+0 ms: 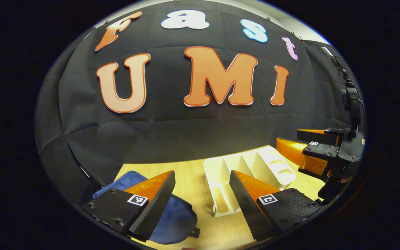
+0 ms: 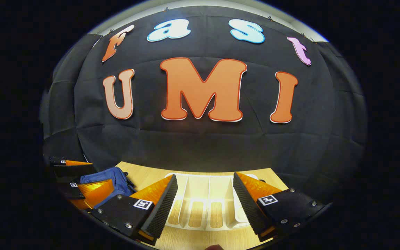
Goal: Open the schoolbag, grab two books from the bookshelf and put them into the schoolbag.
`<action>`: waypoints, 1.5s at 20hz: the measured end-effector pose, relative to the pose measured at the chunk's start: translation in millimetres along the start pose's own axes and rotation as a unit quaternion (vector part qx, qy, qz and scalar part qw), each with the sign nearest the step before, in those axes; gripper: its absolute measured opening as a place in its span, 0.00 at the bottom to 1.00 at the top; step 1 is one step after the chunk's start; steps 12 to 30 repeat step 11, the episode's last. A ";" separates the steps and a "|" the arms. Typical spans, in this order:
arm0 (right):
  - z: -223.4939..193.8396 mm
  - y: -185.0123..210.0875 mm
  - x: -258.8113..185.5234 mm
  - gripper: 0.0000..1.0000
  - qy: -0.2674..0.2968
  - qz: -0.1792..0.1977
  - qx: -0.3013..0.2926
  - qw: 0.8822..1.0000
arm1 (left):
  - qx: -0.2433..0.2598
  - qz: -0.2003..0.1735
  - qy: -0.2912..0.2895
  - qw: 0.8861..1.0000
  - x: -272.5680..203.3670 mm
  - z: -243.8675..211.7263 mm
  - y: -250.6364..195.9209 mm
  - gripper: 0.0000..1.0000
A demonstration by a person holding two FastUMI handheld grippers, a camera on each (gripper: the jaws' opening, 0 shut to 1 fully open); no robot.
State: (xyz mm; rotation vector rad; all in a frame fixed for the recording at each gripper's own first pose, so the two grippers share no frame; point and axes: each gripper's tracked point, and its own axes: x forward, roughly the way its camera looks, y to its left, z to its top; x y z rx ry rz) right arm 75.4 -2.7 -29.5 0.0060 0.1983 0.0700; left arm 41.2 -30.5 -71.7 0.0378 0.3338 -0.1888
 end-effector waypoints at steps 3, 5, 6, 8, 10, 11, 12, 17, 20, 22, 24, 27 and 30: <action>18.8 1.1 -7.6 0.94 -0.033 0.008 0.003 0.999 | -0.018 0.063 -0.047 0.997 -12.9 19.8 14.9 1.00; 28.0 2.7 -13.2 0.94 -0.050 0.008 -0.011 0.999 | -0.044 0.085 -0.083 0.992 -20.7 30.2 14.6 0.98; 29.3 3.8 -16.0 0.94 -0.055 0.009 -0.013 0.998 | -0.054 0.091 -0.097 0.990 -25.0 34.8 13.6 1.00; 31.9 6.1 -21.9 0.94 -0.060 0.012 -0.012 0.998 | -0.061 0.097 -0.124 0.986 -31.3 42.0 13.1 0.96; 31.5 6.5 -26.9 0.94 -0.065 0.012 -0.015 0.998 | -0.062 0.097 -0.133 0.984 -37.0 44.9 9.8 0.99; 30.0 6.5 -29.0 0.94 -0.066 0.013 -0.016 0.998 | -0.064 0.095 -0.134 0.984 -39.4 44.3 6.2 0.99; 30.0 6.5 -29.0 0.94 -0.066 0.013 -0.016 0.998 | -0.064 0.095 -0.134 0.984 -39.4 44.3 6.2 0.99; 30.0 6.5 -29.0 0.94 -0.066 0.013 -0.016 0.998 | -0.064 0.095 -0.134 0.984 -39.4 44.3 6.2 0.99; 30.0 6.5 -29.0 0.94 -0.066 0.013 -0.016 0.998 | -0.064 0.095 -0.134 0.984 -39.4 44.3 6.2 0.99; 30.0 6.5 -29.0 0.94 -0.066 0.013 -0.016 0.998 | -0.064 0.095 -0.134 0.984 -39.4 44.3 6.2 0.99; 30.0 6.5 -29.0 0.94 -0.066 0.013 -0.016 0.998 | -0.064 0.095 -0.134 0.984 -39.4 44.3 6.2 0.99; 30.0 6.5 -29.0 0.94 -0.066 0.013 -0.016 0.998 | -0.064 0.095 -0.134 0.984 -39.4 44.3 6.2 0.99; 30.0 6.5 -29.0 0.94 -0.066 0.013 -0.016 0.998 | -0.064 0.095 -0.134 0.984 -39.4 44.3 6.2 0.99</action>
